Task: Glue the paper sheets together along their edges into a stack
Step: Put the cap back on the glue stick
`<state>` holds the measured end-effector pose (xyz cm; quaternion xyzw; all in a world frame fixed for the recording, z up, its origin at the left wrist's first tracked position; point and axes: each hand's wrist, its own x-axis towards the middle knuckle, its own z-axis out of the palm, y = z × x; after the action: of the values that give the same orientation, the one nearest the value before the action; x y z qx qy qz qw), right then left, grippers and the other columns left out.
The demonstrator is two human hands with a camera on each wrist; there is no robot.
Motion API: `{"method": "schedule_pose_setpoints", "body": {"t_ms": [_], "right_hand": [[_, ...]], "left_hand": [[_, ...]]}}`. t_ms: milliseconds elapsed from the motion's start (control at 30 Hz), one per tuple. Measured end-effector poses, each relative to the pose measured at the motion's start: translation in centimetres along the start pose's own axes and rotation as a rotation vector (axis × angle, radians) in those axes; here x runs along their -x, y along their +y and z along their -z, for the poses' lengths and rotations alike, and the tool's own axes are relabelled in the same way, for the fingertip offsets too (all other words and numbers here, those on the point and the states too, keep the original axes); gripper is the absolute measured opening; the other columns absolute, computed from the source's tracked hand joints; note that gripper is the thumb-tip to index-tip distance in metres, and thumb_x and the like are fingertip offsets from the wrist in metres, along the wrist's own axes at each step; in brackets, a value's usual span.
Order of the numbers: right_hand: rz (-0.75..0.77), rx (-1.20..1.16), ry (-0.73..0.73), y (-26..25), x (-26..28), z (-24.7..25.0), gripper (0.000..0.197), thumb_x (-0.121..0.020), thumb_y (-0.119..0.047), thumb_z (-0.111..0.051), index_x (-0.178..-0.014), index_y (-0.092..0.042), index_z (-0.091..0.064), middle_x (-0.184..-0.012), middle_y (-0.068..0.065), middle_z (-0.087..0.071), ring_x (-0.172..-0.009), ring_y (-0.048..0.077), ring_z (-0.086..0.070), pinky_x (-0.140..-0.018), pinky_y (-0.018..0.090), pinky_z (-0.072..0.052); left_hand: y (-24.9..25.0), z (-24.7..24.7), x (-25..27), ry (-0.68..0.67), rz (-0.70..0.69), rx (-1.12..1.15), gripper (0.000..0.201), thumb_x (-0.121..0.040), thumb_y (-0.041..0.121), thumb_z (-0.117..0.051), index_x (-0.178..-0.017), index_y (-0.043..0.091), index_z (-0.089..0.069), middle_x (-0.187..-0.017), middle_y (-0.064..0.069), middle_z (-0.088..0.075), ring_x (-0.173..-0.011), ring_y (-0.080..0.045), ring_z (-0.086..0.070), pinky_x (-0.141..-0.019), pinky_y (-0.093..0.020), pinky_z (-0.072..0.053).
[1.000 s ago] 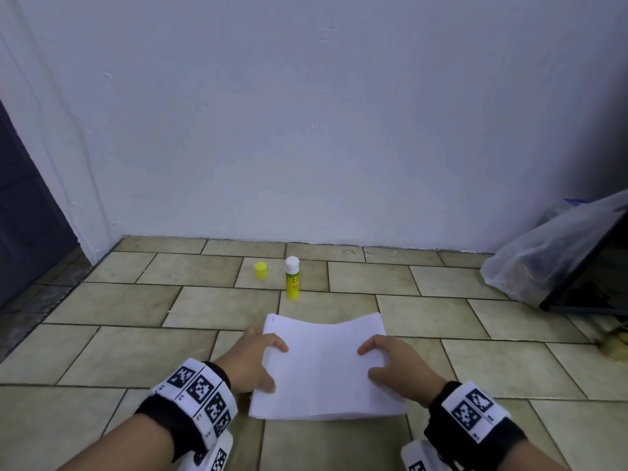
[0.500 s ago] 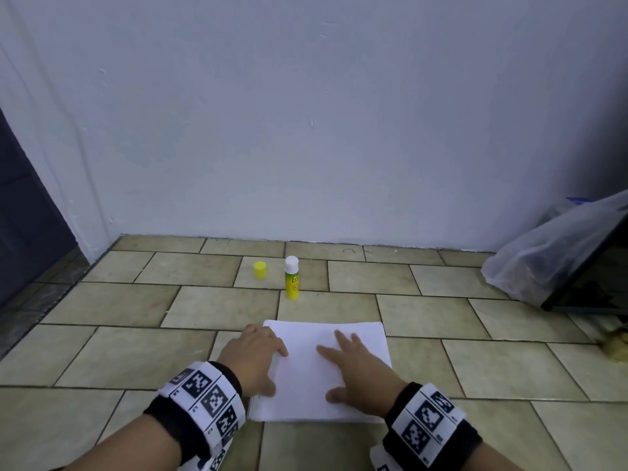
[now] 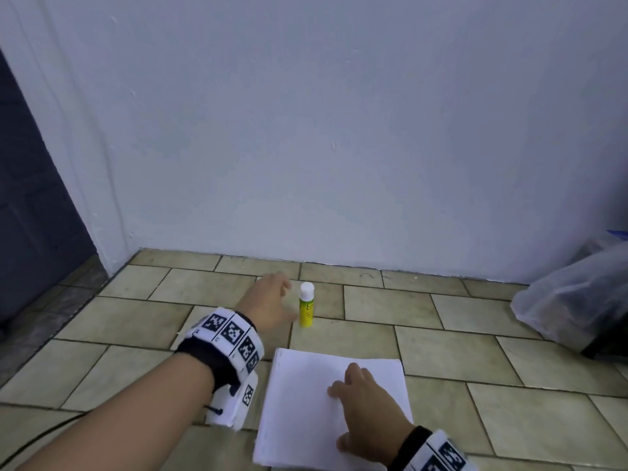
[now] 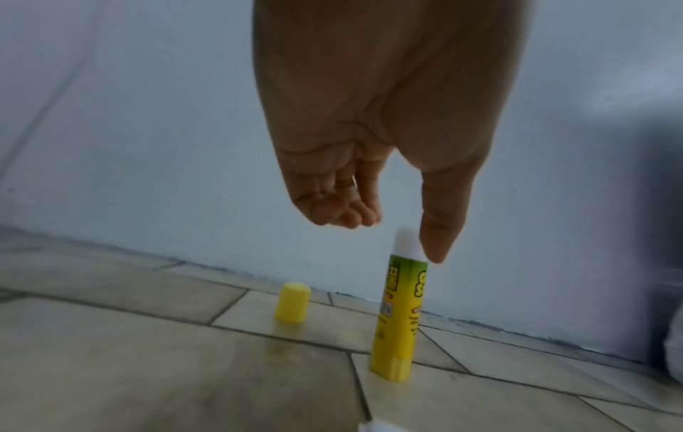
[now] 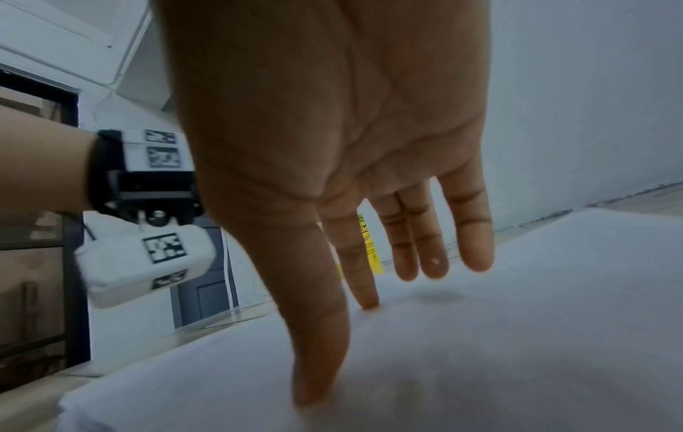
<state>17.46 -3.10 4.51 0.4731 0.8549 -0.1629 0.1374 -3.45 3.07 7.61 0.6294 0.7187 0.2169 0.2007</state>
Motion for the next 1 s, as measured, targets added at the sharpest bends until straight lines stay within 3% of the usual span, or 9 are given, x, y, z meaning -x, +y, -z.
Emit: {"method": "schedule_pose_setpoints", "body": {"t_ms": [133, 267, 367, 467, 600, 733, 833, 900, 1000], "right_hand": [[0.014, -0.017, -0.021, -0.5, -0.5, 0.2, 0.052, -0.084, -0.010, -0.062, -0.130, -0.008, -0.037, -0.123, 0.013, -0.038, -0.110, 0.026, -0.044, -0.071, 0.030, -0.034], [0.021, -0.015, 0.003, -1.1, -0.5, 0.3, 0.035, -0.092, -0.001, -0.043, -0.126, -0.009, -0.043, -0.101, 0.009, -0.023, -0.092, 0.020, -0.027, -0.051, 0.026, -0.019], [0.044, 0.006, -0.032, -0.6, -0.7, 0.1, 0.026, -0.093, -0.004, -0.042, -0.118, -0.004, -0.050, -0.101, 0.008, -0.022, -0.092, 0.021, -0.025, -0.057, 0.032, -0.026], [0.030, -0.009, -0.050, -0.1, -1.1, -0.2, 0.026, -0.095, -0.014, -0.047, -0.116, -0.001, -0.055, -0.099, 0.008, -0.026, -0.095, 0.026, -0.038, -0.073, 0.031, -0.030], [-0.007, -0.066, -0.086, 0.3, -1.4, -0.5, 0.033, -0.098, -0.012, -0.043, -0.128, -0.006, -0.053, -0.086, 0.002, -0.035, -0.127, 0.025, -0.040, -0.082, 0.031, -0.028], [-0.062, -0.005, 0.043, 0.4, -1.8, -0.5, 0.034, -0.099, -0.009, -0.036, -0.129, -0.003, -0.050, -0.116, 0.024, -0.045, -0.130, 0.025, -0.039, -0.099, 0.033, -0.035], [-0.030, -0.056, 0.072, 0.6, -1.0, 0.3, 0.040, -0.098, -0.031, -0.036, -0.126, -0.008, -0.054, -0.123, 0.010, -0.041, -0.129, 0.020, -0.036, -0.090, 0.029, -0.032], [-0.024, -0.159, 0.144, 1.1, -0.1, 1.2, 0.051, -0.091, -0.055, -0.030, -0.119, -0.021, -0.056, -0.113, -0.002, -0.047, -0.117, 0.011, -0.045, -0.079, 0.025, -0.032], [-0.087, -0.813, 0.342, 0.8, 1.5, 3.4, 0.029, -0.101, -0.039, -0.037, -0.104, -0.020, -0.059, -0.083, -0.007, -0.066, -0.067, -0.004, -0.056, -0.063, 0.017, -0.043]], "left_hand": [[0.4, -1.8, -2.9, -0.024, -0.017, 0.163, 0.081, -0.071, 0.014, -0.082, -0.137, 0.013, -0.037, -0.132, -0.002, -0.045, -0.121, -0.021, -0.047, -0.095, -0.024, -0.037], [-0.1, -4.1, -4.2, -0.037, -0.029, 0.202, 0.053, -0.077, 0.006, -0.075, -0.122, 0.017, -0.048, -0.121, -0.010, -0.057, -0.111, -0.025, -0.056, -0.094, -0.033, -0.047], [-0.1, -4.4, -4.2, 0.033, -0.051, 0.297, 0.044, -0.075, 0.003, -0.078, -0.103, 0.020, -0.048, -0.102, -0.005, -0.059, -0.094, -0.023, -0.059, -0.087, -0.036, -0.051], [0.3, -3.4, -3.9, 0.087, -0.092, 0.390, 0.049, -0.071, 0.008, -0.083, -0.101, 0.018, -0.046, -0.096, -0.007, -0.062, -0.078, -0.016, -0.057, -0.073, -0.022, -0.051], [1.6, -1.0, -2.4, 0.186, -0.123, 0.677, 0.047, -0.070, 0.001, -0.083, -0.093, 0.021, -0.046, -0.091, -0.019, -0.068, -0.065, -0.022, -0.062, -0.058, -0.028, -0.056], [3.4, 0.8, -0.1, 0.248, -0.142, 0.917, 0.040, -0.070, -0.002, -0.080, -0.092, 0.015, -0.050, -0.087, -0.011, -0.073, -0.057, -0.019, -0.065, -0.050, -0.029, -0.053], [4.2, 1.0, 1.5, 0.248, -0.165, 1.009, 0.036, -0.070, -0.006, -0.078, -0.092, 0.012, -0.056, -0.074, -0.005, -0.074, -0.052, -0.017, -0.063, -0.050, -0.028, -0.052], [4.8, 0.8, 2.3, 0.244, -0.188, 1.061, 0.036, -0.070, -0.008, -0.077, -0.095, 0.009, -0.058, -0.071, -0.005, -0.073, -0.055, -0.016, -0.063, -0.051, -0.028, -0.052], [5.9, 0.7, 3.1, 0.248, -0.230, 1.155, 0.035, -0.072, -0.012, -0.072, -0.098, 0.006, -0.057, -0.069, -0.005, -0.072, -0.054, -0.014, -0.063, -0.050, -0.026, -0.051]]}}
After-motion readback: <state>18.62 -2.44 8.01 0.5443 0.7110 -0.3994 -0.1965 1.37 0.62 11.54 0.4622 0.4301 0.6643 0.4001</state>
